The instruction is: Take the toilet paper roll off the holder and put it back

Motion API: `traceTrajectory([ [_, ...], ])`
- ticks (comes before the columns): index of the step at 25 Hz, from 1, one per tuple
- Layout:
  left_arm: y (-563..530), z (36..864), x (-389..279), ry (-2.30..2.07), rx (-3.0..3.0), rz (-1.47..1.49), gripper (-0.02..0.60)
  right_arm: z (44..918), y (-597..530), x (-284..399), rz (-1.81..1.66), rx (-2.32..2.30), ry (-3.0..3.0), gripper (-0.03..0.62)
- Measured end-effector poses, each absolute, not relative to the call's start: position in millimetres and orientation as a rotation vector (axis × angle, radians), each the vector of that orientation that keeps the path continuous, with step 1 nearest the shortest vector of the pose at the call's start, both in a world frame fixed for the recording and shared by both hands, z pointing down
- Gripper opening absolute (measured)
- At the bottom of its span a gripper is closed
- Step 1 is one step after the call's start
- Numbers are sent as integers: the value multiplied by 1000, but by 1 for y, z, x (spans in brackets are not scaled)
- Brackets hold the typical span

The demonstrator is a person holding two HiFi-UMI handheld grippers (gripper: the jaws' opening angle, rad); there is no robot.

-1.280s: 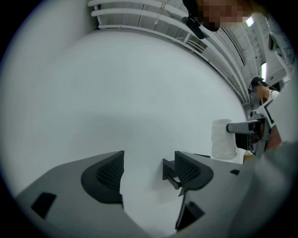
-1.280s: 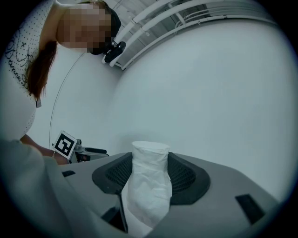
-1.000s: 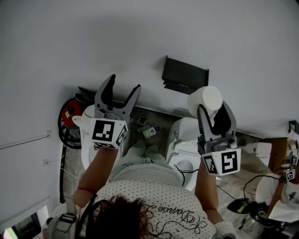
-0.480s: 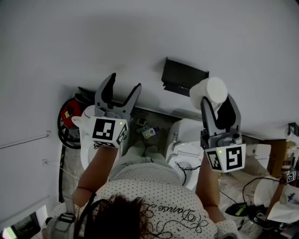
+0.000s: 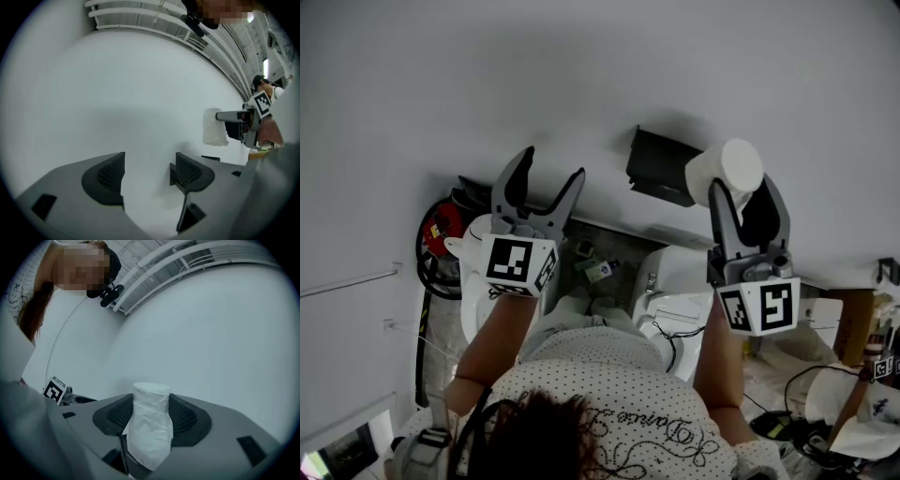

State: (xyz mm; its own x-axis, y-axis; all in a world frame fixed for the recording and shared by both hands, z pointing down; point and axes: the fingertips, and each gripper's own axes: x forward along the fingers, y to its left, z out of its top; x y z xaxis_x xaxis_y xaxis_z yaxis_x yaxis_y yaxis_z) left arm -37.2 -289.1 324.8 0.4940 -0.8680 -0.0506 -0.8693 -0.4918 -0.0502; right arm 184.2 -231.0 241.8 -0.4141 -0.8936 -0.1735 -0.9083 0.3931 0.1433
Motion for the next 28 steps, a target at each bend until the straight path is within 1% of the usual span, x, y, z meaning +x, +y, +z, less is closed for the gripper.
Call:
traceTrajectory([
  [6,-294,325,-40,1568,-2643,24,325,247,-253,187,324,-1657,2570,247],
  [14,-295,330,-49,1608,-2635,16,324,277,-280,184,288,-1681,2608,247],
  [28,-292,336,-57,1633,-2634,3,324,314,-294,175,211,-1702,2680,252],
])
